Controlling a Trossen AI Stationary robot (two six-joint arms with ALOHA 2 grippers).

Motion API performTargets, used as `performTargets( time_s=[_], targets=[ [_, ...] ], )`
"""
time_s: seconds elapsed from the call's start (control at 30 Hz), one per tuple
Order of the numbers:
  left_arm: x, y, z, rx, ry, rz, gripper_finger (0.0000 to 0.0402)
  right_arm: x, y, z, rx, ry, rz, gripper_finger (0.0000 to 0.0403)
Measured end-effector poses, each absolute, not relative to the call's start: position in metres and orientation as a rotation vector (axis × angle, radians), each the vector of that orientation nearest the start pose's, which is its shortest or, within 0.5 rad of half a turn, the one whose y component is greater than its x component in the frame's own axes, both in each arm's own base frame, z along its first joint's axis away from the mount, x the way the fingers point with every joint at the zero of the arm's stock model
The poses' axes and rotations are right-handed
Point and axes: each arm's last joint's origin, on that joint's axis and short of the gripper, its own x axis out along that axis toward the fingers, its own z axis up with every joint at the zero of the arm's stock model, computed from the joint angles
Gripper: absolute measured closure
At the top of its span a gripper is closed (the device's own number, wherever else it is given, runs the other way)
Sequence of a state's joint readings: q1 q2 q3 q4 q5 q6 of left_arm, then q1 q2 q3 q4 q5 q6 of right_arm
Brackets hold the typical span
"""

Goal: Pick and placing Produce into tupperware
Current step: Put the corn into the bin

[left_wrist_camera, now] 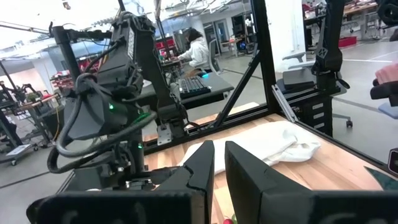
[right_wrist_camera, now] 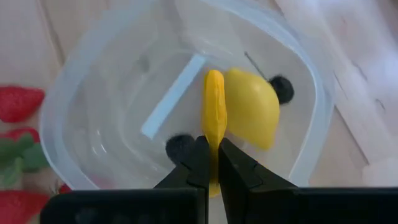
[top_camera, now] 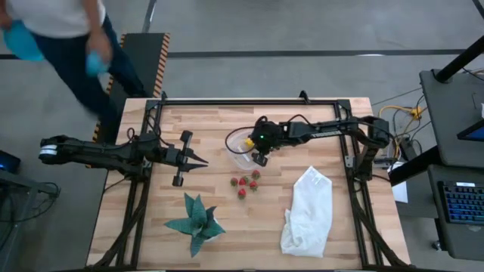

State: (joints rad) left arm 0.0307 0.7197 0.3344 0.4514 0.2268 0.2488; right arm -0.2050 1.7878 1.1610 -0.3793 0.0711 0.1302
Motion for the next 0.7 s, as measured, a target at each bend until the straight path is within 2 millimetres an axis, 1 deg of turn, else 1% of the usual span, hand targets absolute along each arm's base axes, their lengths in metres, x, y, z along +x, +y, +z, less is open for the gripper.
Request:
performTargets(
  time_s=[0.23,0.7],
  targets=[
    [0.1669,-0.0014,0.2466,0.254,-0.081,-0.188,0.0377,0.3508,-0.0750,0.1810,0.178,1.032,-0.313,0.0392],
    [0.1669,-0.0014,0.2465,0.254,-0.080,-0.188,0.0377,0.3508,-0.0737,0.1807,0.203,1.034,-0.269,0.0389]
  ],
)
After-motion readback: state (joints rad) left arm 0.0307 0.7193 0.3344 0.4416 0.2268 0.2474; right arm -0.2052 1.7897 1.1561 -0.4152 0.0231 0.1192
